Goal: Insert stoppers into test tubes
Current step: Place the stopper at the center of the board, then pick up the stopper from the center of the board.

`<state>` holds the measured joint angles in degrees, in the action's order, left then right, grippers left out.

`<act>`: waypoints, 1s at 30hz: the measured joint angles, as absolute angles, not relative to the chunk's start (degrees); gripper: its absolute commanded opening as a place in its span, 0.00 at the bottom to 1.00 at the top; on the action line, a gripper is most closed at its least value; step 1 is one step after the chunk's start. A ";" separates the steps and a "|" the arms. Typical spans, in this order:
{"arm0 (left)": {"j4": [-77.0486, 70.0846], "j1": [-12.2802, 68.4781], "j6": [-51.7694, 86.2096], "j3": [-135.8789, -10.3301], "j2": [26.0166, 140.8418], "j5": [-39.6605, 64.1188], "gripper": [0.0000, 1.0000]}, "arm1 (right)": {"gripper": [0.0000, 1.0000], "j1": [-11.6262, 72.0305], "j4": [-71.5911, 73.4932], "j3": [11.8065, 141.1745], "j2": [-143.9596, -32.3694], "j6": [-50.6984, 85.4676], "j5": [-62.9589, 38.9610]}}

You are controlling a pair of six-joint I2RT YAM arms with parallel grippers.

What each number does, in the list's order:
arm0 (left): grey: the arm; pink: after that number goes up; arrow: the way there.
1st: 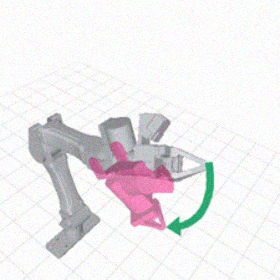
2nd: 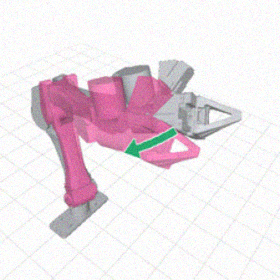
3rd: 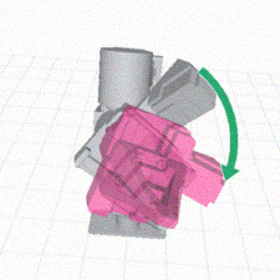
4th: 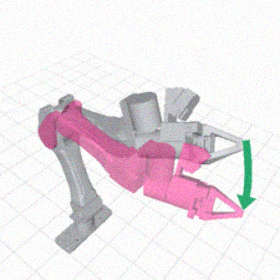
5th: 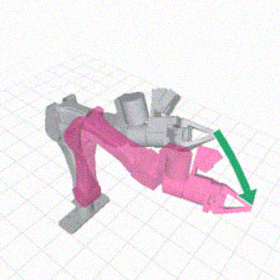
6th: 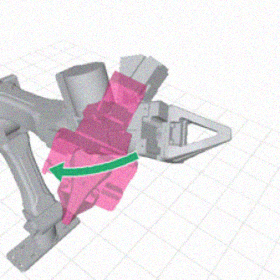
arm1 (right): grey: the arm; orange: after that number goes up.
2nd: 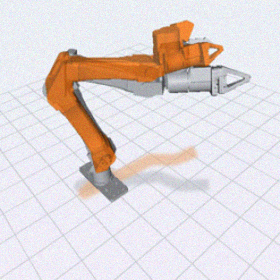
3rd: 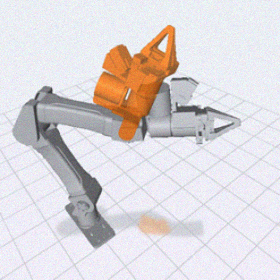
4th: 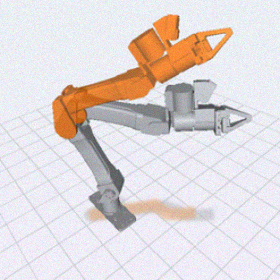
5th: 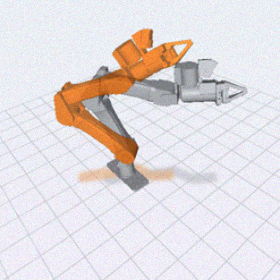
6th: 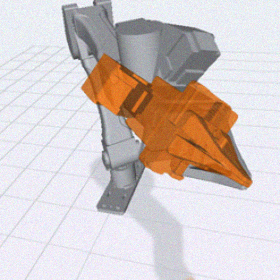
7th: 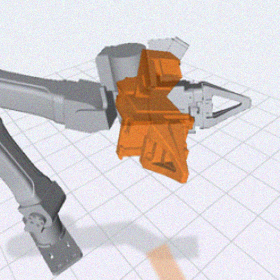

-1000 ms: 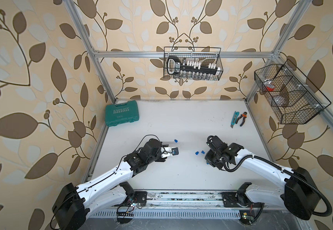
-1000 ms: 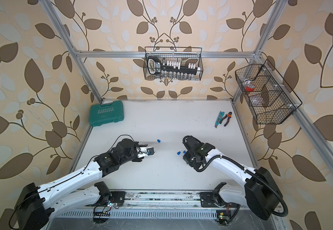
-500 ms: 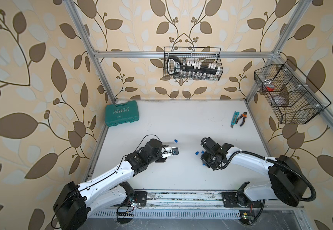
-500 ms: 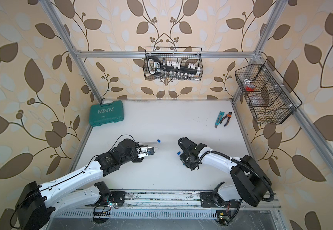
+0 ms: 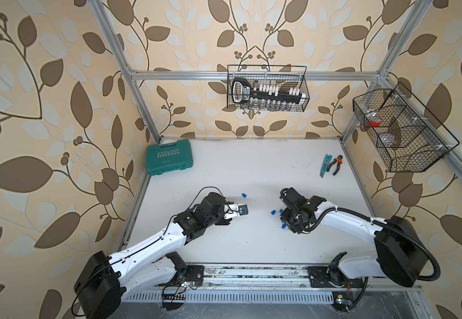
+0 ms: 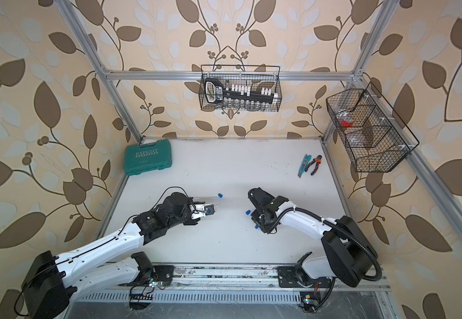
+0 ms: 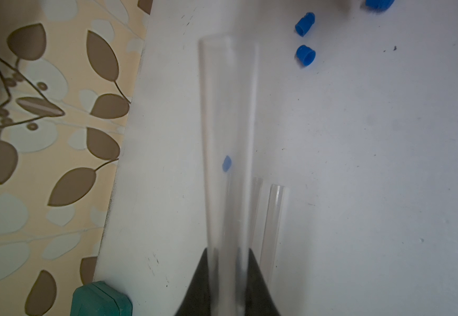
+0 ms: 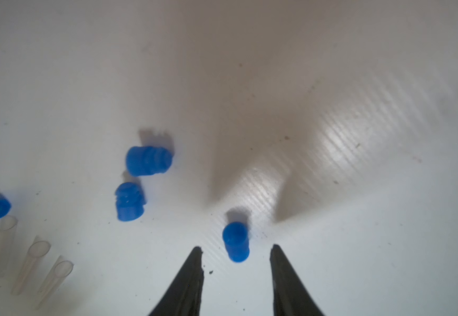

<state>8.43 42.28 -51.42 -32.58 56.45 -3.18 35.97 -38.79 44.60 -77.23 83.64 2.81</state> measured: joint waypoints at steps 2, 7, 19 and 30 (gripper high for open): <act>8.43 42.28 -51.42 -32.58 56.51 -3.18 0.00 | 0.46 34.74 -42.00 47.81 -74.08 79.05 4.73; 8.54 42.28 -51.35 -32.58 56.84 -3.16 0.00 | 0.57 26.63 -43.57 57.14 -67.61 52.84 6.04; 10.98 39.33 -47.86 -33.50 61.32 1.63 0.00 | 0.55 23.03 -37.39 55.44 -63.44 -16.45 -1.19; 14.11 37.01 -41.78 -36.99 65.43 6.76 0.00 | 0.49 23.20 -39.20 46.68 -69.93 -61.06 -6.00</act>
<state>14.11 37.01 -41.78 -36.99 65.43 6.76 23.20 -39.20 46.68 -69.93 -61.06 -6.00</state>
